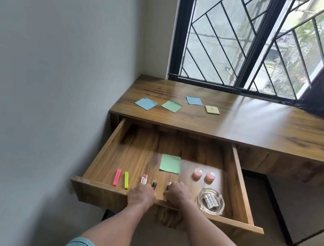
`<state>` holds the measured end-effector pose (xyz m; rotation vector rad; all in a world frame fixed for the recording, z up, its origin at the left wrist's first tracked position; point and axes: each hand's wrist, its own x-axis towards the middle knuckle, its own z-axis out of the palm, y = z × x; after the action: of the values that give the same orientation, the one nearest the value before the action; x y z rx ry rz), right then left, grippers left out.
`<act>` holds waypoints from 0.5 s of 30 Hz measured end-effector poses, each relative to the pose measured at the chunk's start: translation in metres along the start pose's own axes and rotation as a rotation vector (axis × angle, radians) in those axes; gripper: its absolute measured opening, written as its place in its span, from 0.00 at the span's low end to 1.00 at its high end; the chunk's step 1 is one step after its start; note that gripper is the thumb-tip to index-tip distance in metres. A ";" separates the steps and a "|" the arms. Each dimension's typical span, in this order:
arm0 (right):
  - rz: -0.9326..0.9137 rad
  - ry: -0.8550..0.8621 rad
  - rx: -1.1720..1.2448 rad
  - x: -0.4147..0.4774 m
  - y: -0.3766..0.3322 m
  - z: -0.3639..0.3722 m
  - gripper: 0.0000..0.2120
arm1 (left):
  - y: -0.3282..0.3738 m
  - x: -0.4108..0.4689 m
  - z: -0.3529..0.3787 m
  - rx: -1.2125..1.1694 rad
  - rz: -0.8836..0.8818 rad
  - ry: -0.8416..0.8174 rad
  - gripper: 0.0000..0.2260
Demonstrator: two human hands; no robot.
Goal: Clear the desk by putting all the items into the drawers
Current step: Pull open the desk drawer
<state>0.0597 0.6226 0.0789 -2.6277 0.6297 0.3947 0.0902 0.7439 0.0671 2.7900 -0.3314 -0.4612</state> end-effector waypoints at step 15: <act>0.023 0.027 0.161 0.124 -0.007 -0.074 0.13 | -0.005 0.144 -0.070 -0.025 -0.039 0.147 0.16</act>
<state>0.1823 0.5494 0.1009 -2.4784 0.6715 0.3027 0.2481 0.7263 0.0887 2.7904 -0.2373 -0.2654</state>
